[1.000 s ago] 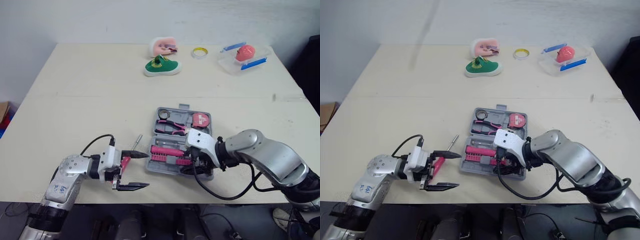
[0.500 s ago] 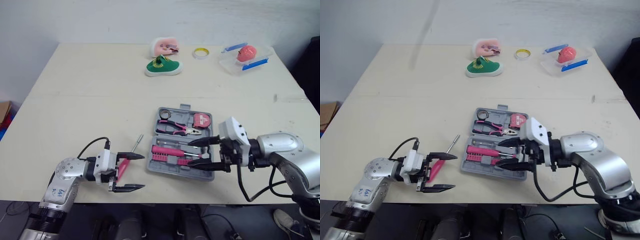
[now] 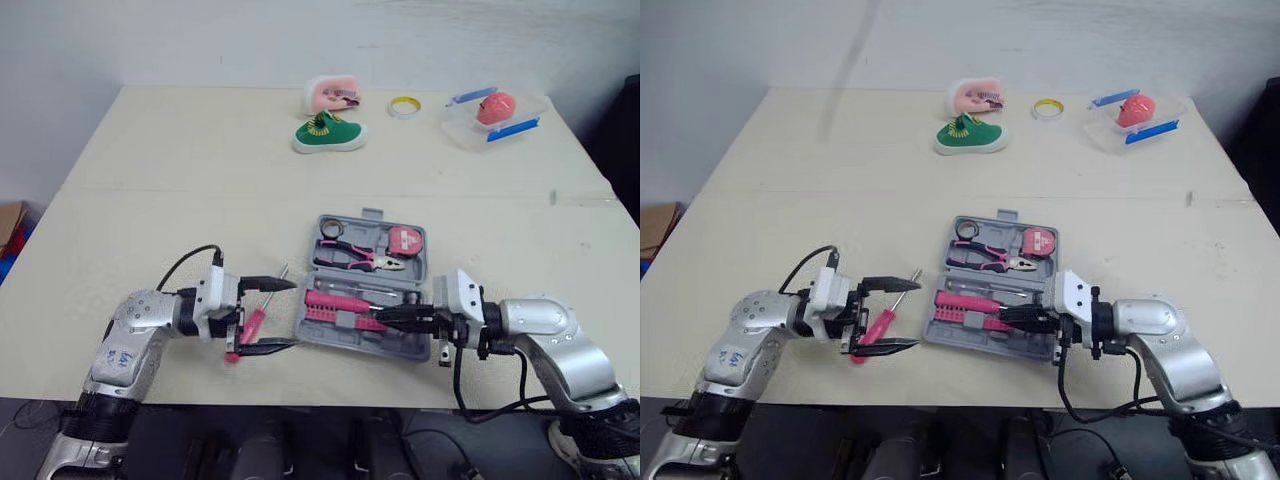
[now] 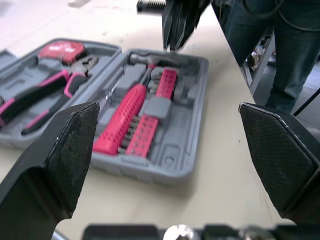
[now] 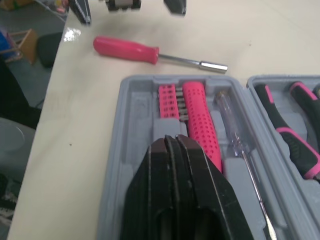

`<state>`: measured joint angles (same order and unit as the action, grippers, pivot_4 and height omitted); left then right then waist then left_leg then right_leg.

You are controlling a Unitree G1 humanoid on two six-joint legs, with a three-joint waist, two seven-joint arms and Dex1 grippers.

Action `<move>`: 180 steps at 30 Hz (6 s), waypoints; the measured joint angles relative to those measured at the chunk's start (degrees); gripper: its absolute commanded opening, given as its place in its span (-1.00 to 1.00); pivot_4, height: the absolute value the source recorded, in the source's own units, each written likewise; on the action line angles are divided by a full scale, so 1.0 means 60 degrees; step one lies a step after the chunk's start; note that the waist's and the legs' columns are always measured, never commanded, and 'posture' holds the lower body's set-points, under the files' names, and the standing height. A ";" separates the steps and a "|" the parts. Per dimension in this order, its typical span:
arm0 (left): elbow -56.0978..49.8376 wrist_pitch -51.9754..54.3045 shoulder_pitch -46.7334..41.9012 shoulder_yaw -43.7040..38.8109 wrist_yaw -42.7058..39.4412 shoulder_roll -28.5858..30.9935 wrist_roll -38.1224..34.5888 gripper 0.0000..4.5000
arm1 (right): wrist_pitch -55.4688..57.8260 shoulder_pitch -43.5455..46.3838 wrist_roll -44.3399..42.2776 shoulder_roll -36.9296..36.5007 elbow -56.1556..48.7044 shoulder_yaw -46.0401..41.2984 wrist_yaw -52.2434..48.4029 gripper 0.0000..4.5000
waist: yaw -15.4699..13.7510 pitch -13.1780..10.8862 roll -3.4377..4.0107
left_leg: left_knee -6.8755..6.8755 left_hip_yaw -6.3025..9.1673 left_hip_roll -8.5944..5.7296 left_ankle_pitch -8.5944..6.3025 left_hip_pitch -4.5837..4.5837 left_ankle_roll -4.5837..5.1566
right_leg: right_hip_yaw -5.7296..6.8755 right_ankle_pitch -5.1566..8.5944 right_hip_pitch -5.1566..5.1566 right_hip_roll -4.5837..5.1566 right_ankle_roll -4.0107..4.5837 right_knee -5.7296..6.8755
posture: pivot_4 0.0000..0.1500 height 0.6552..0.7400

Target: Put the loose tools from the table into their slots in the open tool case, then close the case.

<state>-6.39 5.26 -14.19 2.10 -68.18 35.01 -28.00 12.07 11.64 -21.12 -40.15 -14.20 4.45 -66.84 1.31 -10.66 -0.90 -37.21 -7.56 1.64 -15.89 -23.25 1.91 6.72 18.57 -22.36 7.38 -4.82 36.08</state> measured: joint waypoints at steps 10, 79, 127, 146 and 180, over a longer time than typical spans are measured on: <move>-0.1183 0.1290 -0.0126 0.0013 0.0586 0.0042 -0.0103 1.00 | -0.1175 0.0080 0.0811 0.0053 0.1187 0.0405 -0.0021 -0.97 | 0.0006 0.0000 0.0000 | -0.0003 -0.0004 0.0002 0.0003 0.0006 -0.0004 | -0.0005 0.0000 0.0003 -0.0006 0.0000 0.0002 | 1.00 1.00; -0.4447 0.5246 0.3982 -0.3553 0.5719 0.1088 -0.0698 1.00 | -0.3216 -0.1349 -0.3221 0.0412 0.1364 -0.3256 -0.1781 0.99 | -0.0215 -0.0052 0.0076 | 0.0061 -0.0012 0.0013 -0.0099 0.0156 -0.0039 | -0.0033 0.0009 0.0133 0.0004 0.0014 -0.0057 | 1.00 1.00; -0.3420 0.3580 0.1541 -0.1125 0.4669 0.1048 0.0786 -0.76 | -0.5556 -0.2589 -0.2638 0.0616 0.2930 -0.3625 -0.3293 1.00 | -0.0438 -0.0071 0.0092 | 0.0050 -0.0014 0.0015 -0.0099 0.0143 -0.0076 | -0.0028 0.0014 0.0128 0.0003 0.0024 -0.0084 | 1.00 1.00; -0.1582 0.4004 -0.3926 0.3520 -0.0288 0.1015 0.2016 -0.76 | -0.4527 -0.4145 -0.2354 -0.0037 0.1269 -0.4310 -0.1768 1.00 | -0.0454 -0.0094 0.0095 | 0.0024 -0.0033 0.0017 -0.0047 0.0148 -0.0012 | -0.0046 0.0008 0.0131 -0.0032 0.0009 -0.0052 | 1.00 1.00; -0.1415 0.6342 -0.4856 0.5386 0.0624 -0.0325 0.3884 0.00 | -0.3814 -0.4721 -0.2264 -0.0044 -0.0393 -0.4360 -0.0471 1.00 | -0.0454 -0.0111 0.0068 | 0.0007 -0.0020 0.0016 -0.0040 0.0142 0.0004 | -0.0046 0.0005 0.0134 -0.0025 0.0003 -0.0042 | 1.00 1.00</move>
<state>-14.88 43.31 -43.33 34.42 -64.43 33.06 -4.70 -10.81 -16.69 -34.70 -40.41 -16.55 -21.71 -69.66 -1.42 -11.32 -0.49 -37.16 -7.68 1.74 -16.14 -22.40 1.94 6.44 18.60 -21.55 7.23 -4.80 35.83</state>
